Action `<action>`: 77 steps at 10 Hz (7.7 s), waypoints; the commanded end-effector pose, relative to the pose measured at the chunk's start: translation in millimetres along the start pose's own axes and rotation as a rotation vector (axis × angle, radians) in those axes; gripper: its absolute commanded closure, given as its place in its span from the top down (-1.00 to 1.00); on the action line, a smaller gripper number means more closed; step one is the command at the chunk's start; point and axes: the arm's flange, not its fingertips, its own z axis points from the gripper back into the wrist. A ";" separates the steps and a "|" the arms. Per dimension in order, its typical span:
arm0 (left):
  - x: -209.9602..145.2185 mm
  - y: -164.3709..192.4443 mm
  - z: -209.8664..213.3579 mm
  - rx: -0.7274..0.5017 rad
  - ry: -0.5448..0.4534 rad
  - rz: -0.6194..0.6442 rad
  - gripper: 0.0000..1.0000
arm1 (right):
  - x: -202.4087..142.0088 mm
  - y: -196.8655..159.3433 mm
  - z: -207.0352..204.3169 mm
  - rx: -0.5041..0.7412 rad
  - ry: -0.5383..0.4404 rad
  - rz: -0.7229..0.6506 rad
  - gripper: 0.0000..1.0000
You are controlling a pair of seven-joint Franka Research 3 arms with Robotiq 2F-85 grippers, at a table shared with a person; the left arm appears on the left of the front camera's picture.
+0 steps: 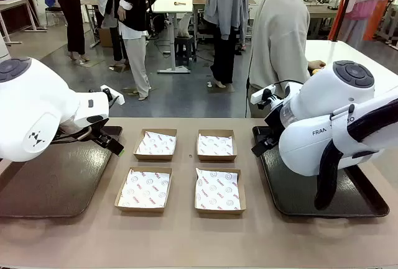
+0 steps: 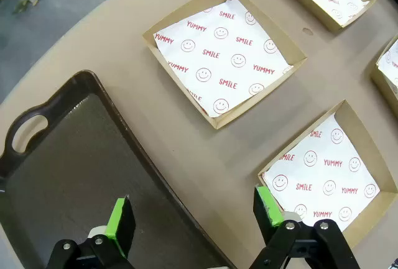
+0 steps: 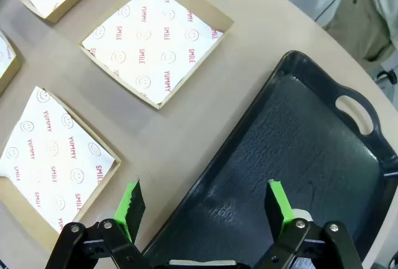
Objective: Individually package the donuts and arrange them on the tray.
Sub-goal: Pick up one Paper togo box.
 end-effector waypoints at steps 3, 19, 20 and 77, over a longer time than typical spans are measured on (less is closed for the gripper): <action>0.0 -0.1 0.0 0.000 0.000 0.000 1.00 | 0.0 0.0 0.0 0.000 0.000 0.000 1.00; -107.8 -17.5 105.1 -0.052 0.158 -0.073 1.00 | -107.4 8.6 98.6 0.042 0.178 -0.041 1.00; -126.1 -19.6 102.7 -0.099 0.204 -0.053 1.00 | -130.2 9.8 110.0 0.078 0.223 -0.069 1.00; -90.8 162.7 135.9 -0.859 -0.058 0.858 1.00 | -250.6 -181.8 127.4 1.026 -0.216 -1.027 1.00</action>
